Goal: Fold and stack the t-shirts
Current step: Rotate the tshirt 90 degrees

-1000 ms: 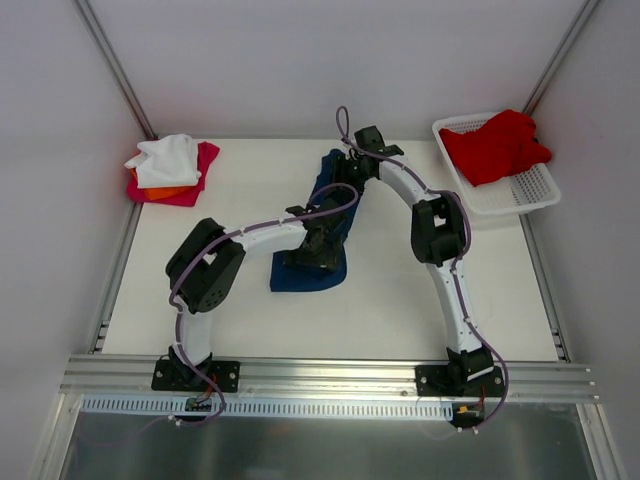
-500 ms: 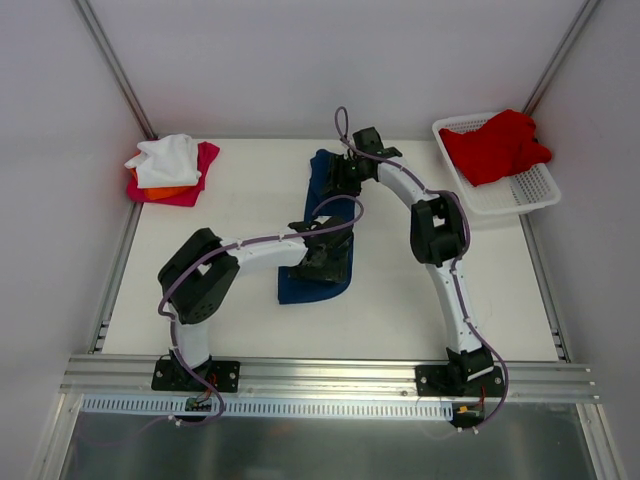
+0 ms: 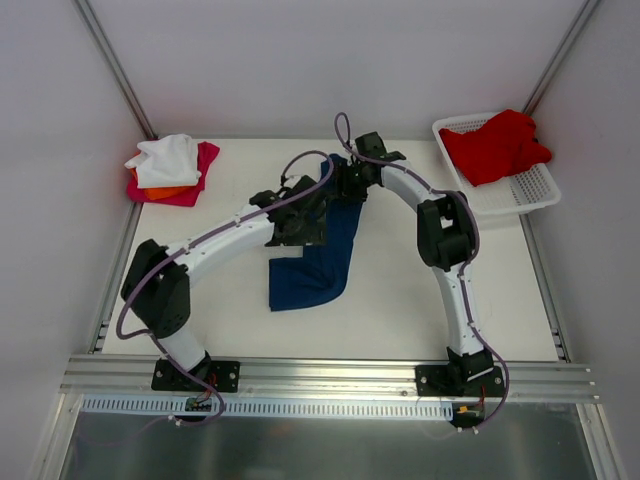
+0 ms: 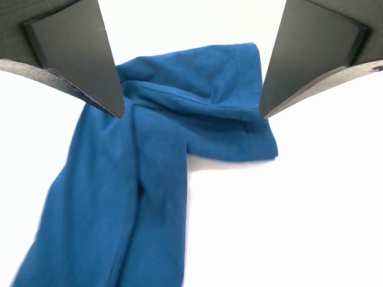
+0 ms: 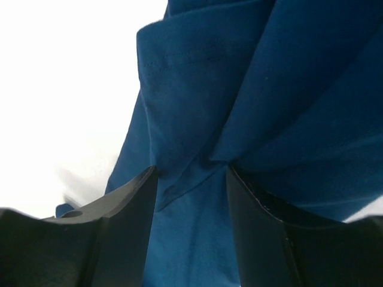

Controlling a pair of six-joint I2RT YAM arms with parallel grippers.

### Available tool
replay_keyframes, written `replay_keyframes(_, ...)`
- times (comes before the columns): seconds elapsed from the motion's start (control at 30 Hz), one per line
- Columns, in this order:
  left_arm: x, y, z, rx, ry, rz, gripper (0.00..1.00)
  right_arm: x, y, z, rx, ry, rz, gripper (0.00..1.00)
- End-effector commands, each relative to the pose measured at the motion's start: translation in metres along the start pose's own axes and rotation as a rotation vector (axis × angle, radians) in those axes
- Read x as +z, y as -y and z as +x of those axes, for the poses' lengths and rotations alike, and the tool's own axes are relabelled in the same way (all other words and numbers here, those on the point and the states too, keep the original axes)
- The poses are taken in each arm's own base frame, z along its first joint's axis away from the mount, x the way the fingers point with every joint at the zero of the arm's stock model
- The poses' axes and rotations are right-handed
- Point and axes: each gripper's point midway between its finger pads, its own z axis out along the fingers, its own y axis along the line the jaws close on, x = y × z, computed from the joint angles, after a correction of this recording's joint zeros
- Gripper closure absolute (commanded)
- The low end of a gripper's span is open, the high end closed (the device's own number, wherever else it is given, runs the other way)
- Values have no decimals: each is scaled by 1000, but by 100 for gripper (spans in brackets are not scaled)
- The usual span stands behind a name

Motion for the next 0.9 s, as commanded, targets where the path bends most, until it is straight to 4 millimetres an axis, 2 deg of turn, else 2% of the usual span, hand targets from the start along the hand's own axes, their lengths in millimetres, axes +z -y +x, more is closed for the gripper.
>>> replay_keyframes(0.0, -35, -17, -32, -8, 115, -12, 2, -39, -18, -12, -69, 53, 14, 47)
replay_keyframes(0.03, -42, -21, -37, -27, 134, -5, 2, -52, -27, -16, -85, 76, 12, 47)
replay_keyframes(0.1, -42, -33, -40, -66, 145, -25, 1, -58, -27, -8, -92, 71, 26, 47)
replay_keyframes(0.13, -44, -38, -42, -81, 154, -28, 1, -70, -38, -10, -111, 96, 25, 47)
replay_keyframes(0.23, -35, -56, -42, -132, 133, -42, 1, -74, -43, 9, -138, 73, 51, 47)
replay_keyframes(0.27, -31, -58, -39, -141, 114, -33, 1, -84, -48, 8, -149, 94, 66, 47)
replay_keyframes(0.33, -22, -69, -36, -160, 100, -46, 1, -86, -53, 23, -160, 74, 69, 47)
replay_keyframes(0.37, -20, -72, -35, -158, 99, -53, 1, -97, -62, 25, -174, 90, 58, 46)
replay_keyframes(0.4, -17, -78, -35, -168, 95, -64, 1, -99, -71, 33, -192, 84, 51, 47)
replay_keyframes(0.43, -15, -80, -36, -172, 95, -69, 1, -98, -69, 47, -196, 61, 71, 47)
replay_keyframes(0.47, -13, -85, -36, -177, 93, -76, 1, -109, -78, 50, -213, 80, 64, 47)
replay_keyframes(0.5, -11, -92, -38, -195, 91, -85, 1, -108, -88, 61, -237, 69, 57, 47)
replay_keyframes(0.57, -7, -98, -41, -206, 87, -88, 1, -107, -90, 83, -250, 39, 66, 46)
replay_keyframes(0.6, -3, -105, -44, -222, 82, -97, 1, -111, -101, 91, -269, 39, 51, 46)
replay_keyframes(0.63, -1, -108, -46, -223, 82, -105, 1, -110, -99, 103, -265, 21, 66, 47)
replay_keyframes(0.7, 4, -118, -51, -246, 87, -126, 1, -114, -111, 114, -281, 33, 46, 47)
replay_keyframes(0.73, 7, -122, -52, -252, 87, -133, 1, -111, -110, 126, -272, 16, 49, 46)
replay_keyframes(0.87, 21, -138, -53, -310, 79, -131, 1, -110, -126, 155, -303, -11, 35, 46)
